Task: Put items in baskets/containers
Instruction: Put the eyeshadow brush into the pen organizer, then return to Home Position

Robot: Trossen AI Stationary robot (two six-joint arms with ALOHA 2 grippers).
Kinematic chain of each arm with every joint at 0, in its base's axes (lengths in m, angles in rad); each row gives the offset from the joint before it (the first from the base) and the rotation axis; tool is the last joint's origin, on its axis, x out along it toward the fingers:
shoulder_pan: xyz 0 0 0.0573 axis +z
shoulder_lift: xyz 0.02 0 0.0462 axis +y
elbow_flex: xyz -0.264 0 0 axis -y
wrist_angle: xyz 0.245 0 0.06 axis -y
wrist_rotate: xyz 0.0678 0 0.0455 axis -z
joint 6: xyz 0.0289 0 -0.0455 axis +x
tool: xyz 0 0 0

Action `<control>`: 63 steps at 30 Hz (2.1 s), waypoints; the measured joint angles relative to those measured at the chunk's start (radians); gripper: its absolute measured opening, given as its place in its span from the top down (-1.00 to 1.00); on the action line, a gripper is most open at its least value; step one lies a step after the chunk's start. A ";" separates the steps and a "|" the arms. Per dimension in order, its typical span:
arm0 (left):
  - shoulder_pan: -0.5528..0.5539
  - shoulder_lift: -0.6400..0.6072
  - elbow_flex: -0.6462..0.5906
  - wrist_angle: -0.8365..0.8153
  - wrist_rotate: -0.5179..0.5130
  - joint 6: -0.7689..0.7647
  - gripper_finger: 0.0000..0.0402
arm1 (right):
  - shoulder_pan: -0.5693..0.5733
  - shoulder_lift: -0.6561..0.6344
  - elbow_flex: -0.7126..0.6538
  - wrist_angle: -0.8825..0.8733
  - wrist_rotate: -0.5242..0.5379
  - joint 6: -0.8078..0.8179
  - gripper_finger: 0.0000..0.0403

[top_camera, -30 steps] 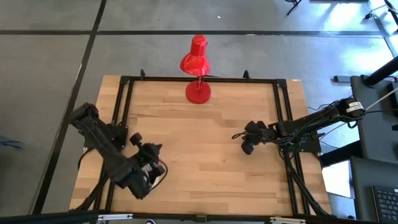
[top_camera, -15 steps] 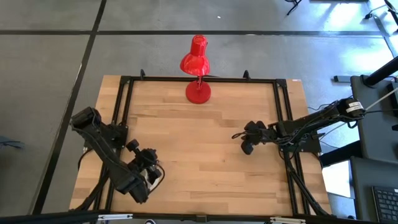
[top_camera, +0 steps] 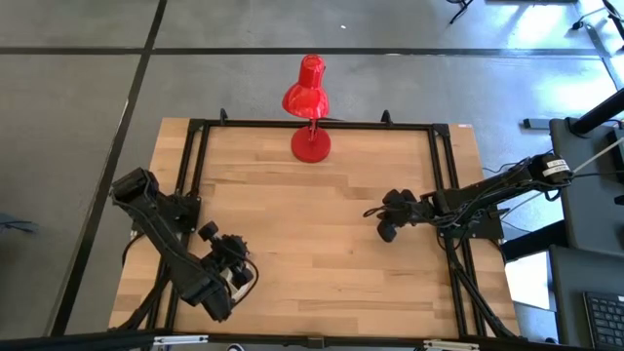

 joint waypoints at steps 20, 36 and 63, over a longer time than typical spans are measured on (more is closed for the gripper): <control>0.133 -0.030 0.177 -0.056 -0.200 0.204 0.25 | -0.048 0.000 0.000 0.454 -0.150 -0.330 0.92; 0.219 -0.121 -0.021 0.091 0.535 0.142 0.59 | -0.050 0.000 0.000 0.452 -0.200 -0.296 0.92; 0.287 -0.220 0.034 0.225 -0.128 0.570 0.79 | -0.055 -0.059 0.000 0.914 -0.363 -0.700 0.92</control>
